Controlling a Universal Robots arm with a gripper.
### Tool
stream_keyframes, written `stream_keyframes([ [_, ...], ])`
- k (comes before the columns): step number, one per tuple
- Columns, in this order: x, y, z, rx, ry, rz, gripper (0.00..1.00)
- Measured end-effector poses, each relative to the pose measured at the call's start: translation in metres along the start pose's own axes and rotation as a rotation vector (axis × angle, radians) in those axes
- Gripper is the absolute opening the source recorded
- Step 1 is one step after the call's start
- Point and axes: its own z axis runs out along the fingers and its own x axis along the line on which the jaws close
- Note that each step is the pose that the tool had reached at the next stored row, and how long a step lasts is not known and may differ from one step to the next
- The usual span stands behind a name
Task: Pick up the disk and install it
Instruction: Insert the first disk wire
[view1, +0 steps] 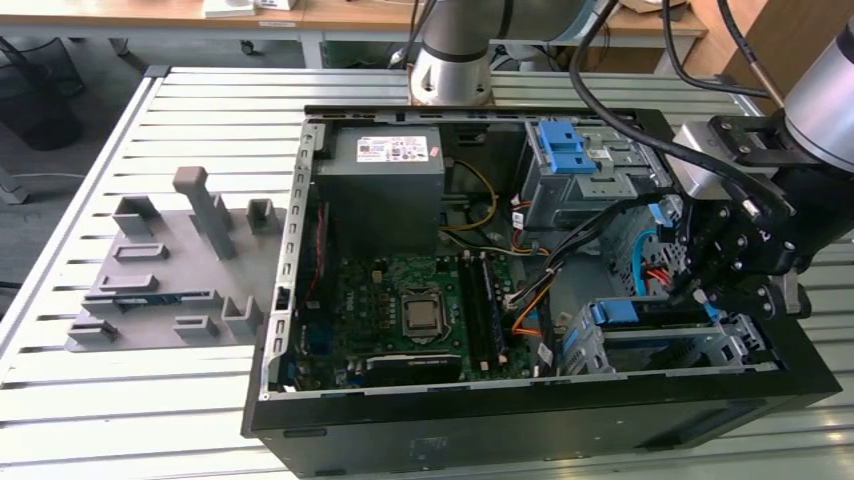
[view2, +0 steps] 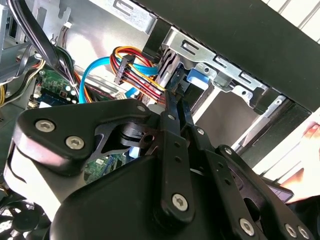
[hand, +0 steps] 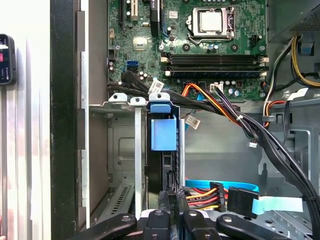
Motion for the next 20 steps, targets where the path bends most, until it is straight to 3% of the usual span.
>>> stream_keyframes([
  [20, -0.0019, -0.0003, 0.0007, -0.0018, -0.0010, 0.000, 0.16],
])
